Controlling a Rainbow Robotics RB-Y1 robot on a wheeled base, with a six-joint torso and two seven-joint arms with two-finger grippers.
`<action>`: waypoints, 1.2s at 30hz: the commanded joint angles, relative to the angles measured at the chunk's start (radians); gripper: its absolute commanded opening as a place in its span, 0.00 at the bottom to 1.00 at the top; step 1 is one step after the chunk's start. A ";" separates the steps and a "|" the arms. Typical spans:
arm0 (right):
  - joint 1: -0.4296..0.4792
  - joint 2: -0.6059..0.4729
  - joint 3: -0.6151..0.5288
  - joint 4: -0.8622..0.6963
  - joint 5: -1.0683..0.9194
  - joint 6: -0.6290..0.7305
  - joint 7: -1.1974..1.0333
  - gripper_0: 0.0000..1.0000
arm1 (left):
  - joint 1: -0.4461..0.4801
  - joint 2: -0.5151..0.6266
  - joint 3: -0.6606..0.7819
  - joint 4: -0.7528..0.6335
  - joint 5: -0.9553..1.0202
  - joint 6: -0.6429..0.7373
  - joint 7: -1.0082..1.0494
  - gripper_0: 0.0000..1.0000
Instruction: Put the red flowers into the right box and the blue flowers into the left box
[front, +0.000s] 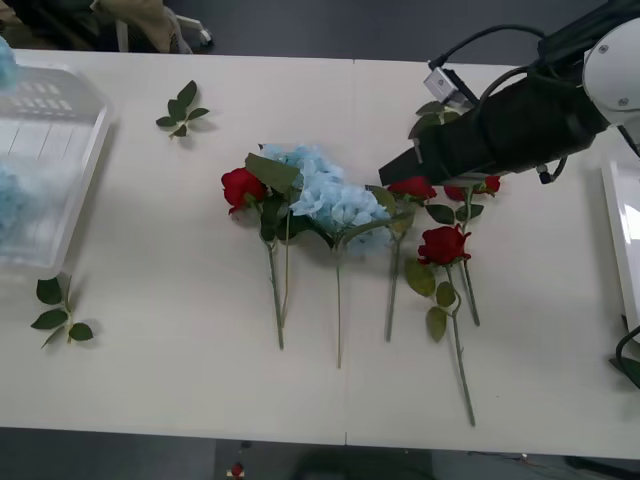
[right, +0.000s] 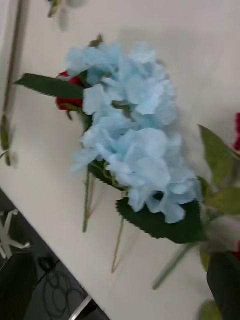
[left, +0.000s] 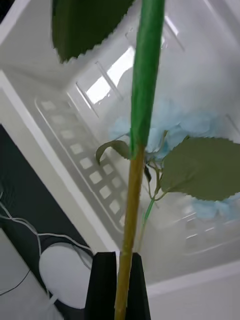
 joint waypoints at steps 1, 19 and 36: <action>-0.025 0.010 -0.017 -0.035 0.114 0.003 -0.150 1.00 | -0.010 -0.059 0.024 0.018 -0.105 -0.056 0.013 0.00; -0.023 -0.005 -0.014 0.150 0.467 0.010 -0.233 1.00 | -0.010 -0.119 0.024 0.047 -0.267 -0.142 0.053 0.82; -0.049 -0.007 0.208 0.286 0.506 -0.220 -0.219 1.00 | -0.012 -0.139 0.320 -0.281 0.457 0.358 0.155 0.88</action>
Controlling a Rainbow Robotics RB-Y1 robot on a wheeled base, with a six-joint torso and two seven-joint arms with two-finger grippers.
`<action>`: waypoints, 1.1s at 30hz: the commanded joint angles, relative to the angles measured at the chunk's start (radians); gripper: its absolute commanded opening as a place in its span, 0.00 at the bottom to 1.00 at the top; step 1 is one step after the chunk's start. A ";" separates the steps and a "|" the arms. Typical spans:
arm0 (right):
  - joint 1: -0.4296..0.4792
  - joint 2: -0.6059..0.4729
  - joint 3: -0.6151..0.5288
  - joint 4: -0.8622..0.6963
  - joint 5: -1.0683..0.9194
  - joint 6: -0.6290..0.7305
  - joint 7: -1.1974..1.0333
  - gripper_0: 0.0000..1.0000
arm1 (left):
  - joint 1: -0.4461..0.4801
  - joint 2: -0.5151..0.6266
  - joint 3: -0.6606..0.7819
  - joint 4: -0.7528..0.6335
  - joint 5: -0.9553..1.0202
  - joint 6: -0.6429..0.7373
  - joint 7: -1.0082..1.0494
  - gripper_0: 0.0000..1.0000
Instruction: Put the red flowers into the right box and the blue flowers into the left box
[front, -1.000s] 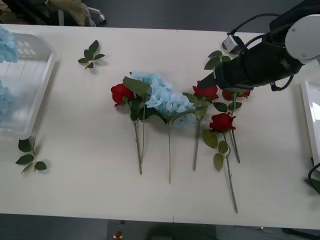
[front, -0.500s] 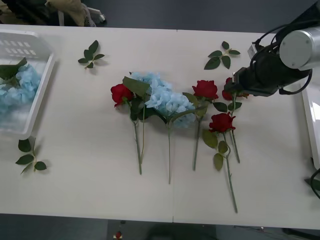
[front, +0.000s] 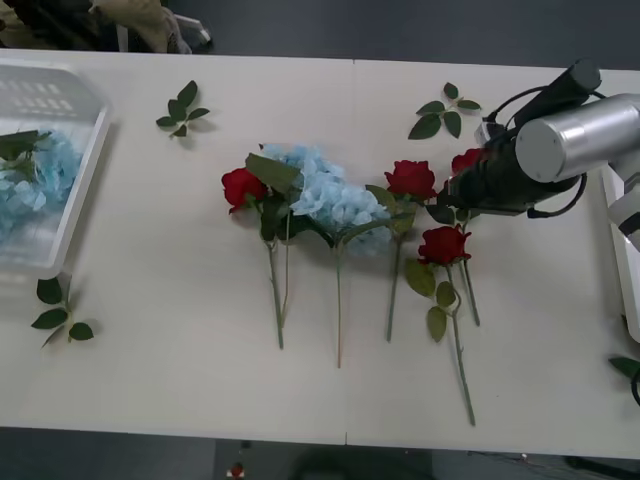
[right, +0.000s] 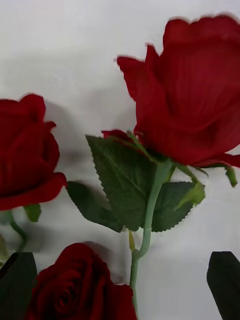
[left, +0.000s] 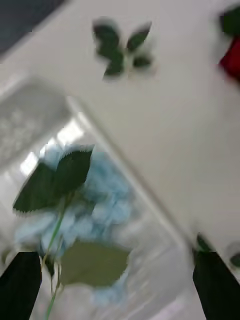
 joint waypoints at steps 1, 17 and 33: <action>-0.044 -0.007 0.028 0.004 0.025 -0.038 0.009 1.00 | -0.013 -0.028 -0.002 -0.106 0.204 0.013 0.186 0.88; -0.044 0.042 0.055 0.140 0.017 -0.206 0.021 0.77 | 0.249 -0.503 -0.180 -0.668 -0.160 -0.122 0.549 0.88; -0.043 0.035 0.055 0.153 0.010 -0.236 0.041 0.00 | 0.211 -0.557 -0.602 -0.749 -0.726 -0.137 1.158 0.88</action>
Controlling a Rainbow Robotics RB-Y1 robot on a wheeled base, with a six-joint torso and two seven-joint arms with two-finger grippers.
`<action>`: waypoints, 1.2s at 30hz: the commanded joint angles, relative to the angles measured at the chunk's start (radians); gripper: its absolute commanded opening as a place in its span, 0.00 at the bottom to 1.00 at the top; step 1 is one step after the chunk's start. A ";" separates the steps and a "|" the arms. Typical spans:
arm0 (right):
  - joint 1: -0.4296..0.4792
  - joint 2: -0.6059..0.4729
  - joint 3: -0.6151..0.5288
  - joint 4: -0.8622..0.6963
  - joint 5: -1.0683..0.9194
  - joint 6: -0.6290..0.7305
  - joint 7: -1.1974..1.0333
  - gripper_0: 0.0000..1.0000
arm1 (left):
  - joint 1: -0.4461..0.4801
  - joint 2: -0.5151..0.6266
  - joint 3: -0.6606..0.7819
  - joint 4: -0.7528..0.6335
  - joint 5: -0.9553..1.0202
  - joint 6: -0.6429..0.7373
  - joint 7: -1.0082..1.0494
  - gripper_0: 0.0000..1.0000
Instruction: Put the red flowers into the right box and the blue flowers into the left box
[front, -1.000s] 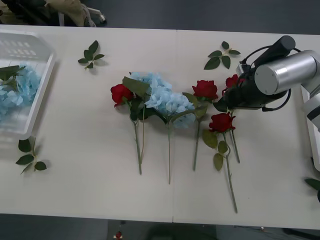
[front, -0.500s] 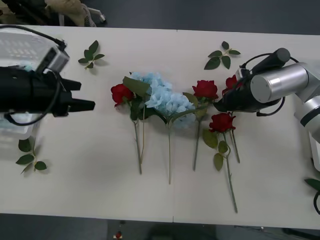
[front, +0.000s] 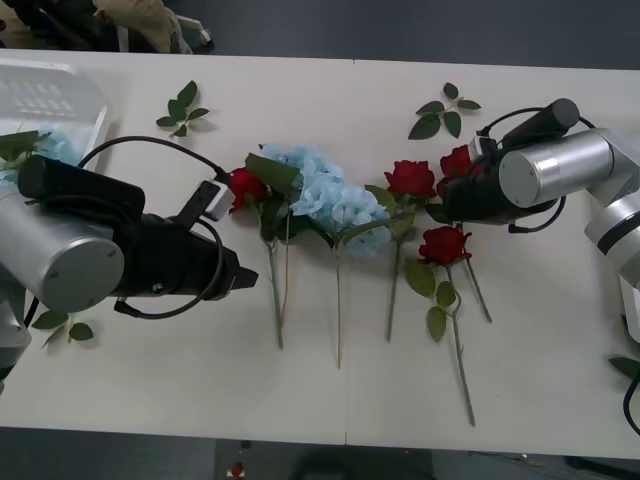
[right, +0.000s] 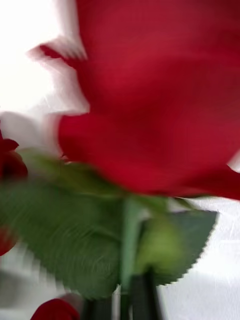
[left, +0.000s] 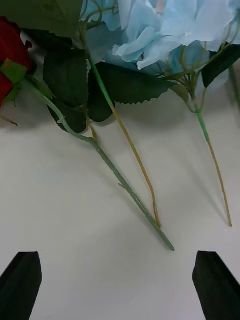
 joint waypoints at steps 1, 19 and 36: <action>-0.043 -0.008 -0.007 0.000 -0.007 -0.017 0.044 0.00 | -0.077 -0.007 -0.067 0.013 -0.102 -0.009 0.136 0.88; -0.058 -0.144 -0.329 -0.170 -0.142 0.350 0.279 0.00 | -0.299 -0.118 -0.209 0.424 -0.165 -0.121 0.199 0.88; -0.047 -0.379 -0.446 -0.015 0.004 0.366 0.773 0.00 | -0.411 -0.181 -0.364 0.691 -0.168 -0.170 0.224 0.67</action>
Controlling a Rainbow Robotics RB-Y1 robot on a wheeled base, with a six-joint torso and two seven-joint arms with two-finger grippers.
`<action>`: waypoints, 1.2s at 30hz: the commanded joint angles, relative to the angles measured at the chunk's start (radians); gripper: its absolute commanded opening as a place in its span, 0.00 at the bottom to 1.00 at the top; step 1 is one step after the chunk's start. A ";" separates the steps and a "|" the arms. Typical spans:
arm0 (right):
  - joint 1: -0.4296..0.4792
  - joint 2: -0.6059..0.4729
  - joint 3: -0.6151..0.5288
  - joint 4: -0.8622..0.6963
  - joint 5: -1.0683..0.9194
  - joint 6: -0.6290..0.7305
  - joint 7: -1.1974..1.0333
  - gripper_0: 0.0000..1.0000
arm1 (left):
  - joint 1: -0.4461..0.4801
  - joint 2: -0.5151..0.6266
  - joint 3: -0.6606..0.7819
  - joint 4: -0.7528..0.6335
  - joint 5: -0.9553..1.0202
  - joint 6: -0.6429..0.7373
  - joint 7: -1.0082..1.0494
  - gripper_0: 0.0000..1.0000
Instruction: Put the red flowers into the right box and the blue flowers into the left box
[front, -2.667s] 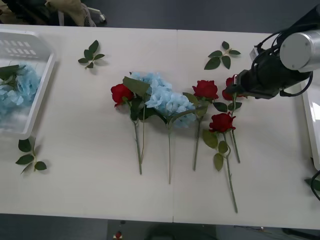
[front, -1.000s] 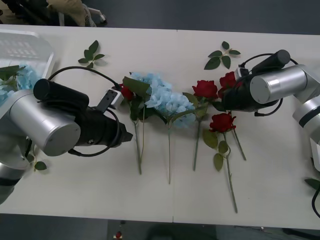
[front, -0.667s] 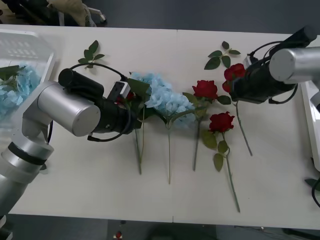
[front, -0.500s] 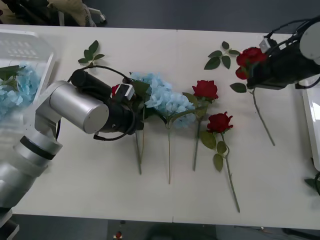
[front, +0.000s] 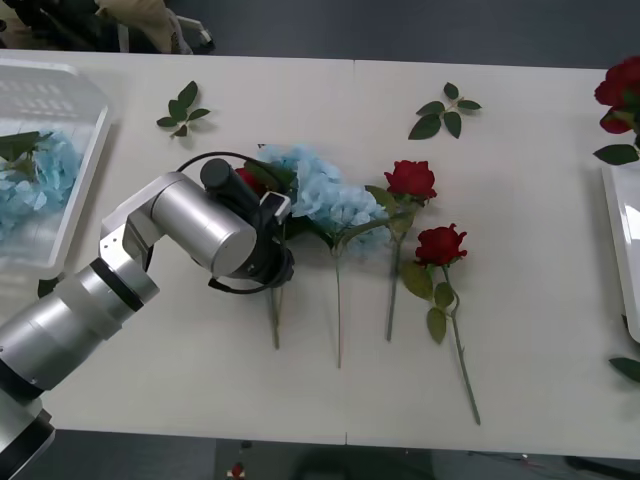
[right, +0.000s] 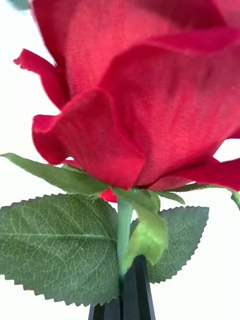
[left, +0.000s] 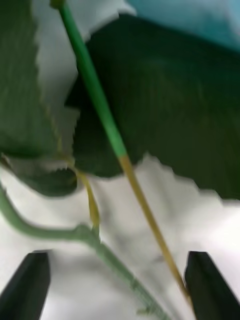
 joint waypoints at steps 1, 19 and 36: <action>-0.022 -0.045 -0.006 0.067 0.079 -0.049 0.162 0.00 | -0.033 -0.040 0.008 0.063 -0.007 -0.015 0.054 0.65; 0.171 -0.114 -0.046 0.231 0.090 -0.239 0.165 0.00 | -0.042 -0.016 0.038 0.035 -0.091 -0.012 0.053 0.00; 0.196 -0.107 -0.049 0.245 0.020 -0.314 0.096 0.84 | 0.076 0.121 0.463 -0.621 0.197 0.207 -0.093 0.00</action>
